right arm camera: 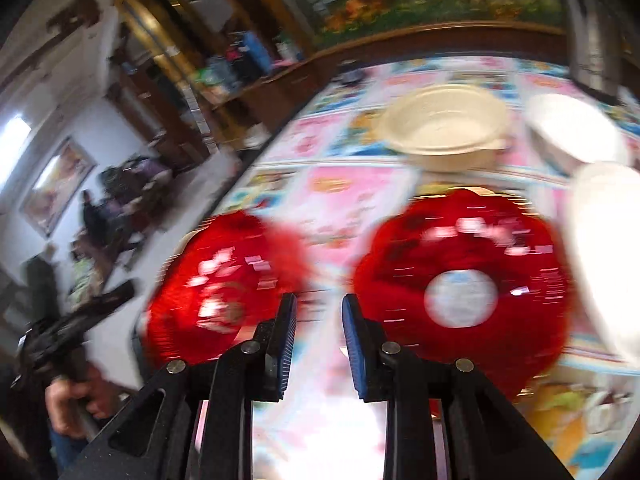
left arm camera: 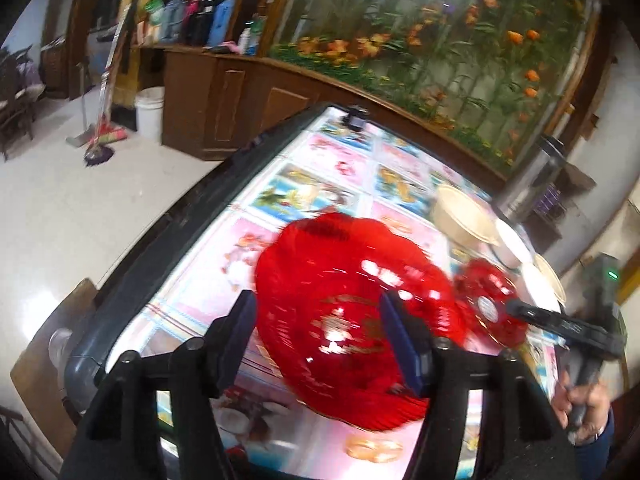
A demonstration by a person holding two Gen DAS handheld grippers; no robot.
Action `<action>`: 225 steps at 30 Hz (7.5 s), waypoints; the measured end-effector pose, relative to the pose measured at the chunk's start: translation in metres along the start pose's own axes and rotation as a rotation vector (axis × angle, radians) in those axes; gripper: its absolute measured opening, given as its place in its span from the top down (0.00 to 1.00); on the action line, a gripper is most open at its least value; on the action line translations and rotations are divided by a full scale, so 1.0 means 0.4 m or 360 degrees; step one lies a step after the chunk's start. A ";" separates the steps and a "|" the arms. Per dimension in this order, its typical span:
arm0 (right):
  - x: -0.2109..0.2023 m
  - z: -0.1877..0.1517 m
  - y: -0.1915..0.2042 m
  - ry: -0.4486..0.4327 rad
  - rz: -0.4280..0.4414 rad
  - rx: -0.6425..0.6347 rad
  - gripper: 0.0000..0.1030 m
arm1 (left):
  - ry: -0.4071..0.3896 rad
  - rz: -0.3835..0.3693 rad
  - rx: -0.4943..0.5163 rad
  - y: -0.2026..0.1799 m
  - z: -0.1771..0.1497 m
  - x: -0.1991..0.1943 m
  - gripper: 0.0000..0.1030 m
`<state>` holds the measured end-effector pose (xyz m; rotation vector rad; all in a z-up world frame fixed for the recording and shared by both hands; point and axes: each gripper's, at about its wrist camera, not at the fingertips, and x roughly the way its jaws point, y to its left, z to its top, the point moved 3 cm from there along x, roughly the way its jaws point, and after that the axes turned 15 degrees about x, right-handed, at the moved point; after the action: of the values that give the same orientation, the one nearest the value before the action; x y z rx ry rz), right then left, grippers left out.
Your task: Organize plates and bowls
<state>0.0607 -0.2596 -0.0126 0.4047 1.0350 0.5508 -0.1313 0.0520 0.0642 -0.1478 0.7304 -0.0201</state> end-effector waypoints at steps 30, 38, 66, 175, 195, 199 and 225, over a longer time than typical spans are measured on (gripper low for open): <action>-0.262 -0.174 -0.261 -0.0023 -0.0064 0.0147 0.73 | 0.0266 -0.0506 0.0465 -0.478 -0.085 0.138 0.36; -0.250 -0.173 -0.300 -0.0022 -0.0038 0.0249 0.73 | 0.0334 -0.0459 0.0495 -0.515 -0.118 0.182 0.36; -0.241 -0.207 -0.266 -0.0033 -0.0069 0.0143 0.76 | 0.0289 -0.0368 0.0594 -0.547 -0.122 0.206 0.76; 0.018 -0.072 -0.031 0.0656 -0.0352 -0.0760 0.65 | 0.0088 -0.0189 0.0358 -0.282 -0.036 0.056 0.18; -0.245 -0.197 -0.149 0.0005 0.0044 -0.0083 0.60 | 0.0151 -0.0379 0.0409 -0.391 -0.099 0.081 0.35; -0.221 -0.196 -0.133 0.0021 0.0045 -0.0094 0.60 | 0.0189 -0.0411 0.0458 -0.421 -0.114 0.095 0.45; -0.175 -0.222 -0.109 0.0065 0.0052 -0.0132 0.70 | 0.0188 -0.0341 0.0648 -0.495 -0.134 0.111 0.77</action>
<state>-0.0354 -0.3313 -0.0294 0.3390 1.0421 0.6315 -0.1273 -0.1536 0.0234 0.1663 0.8109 -0.3823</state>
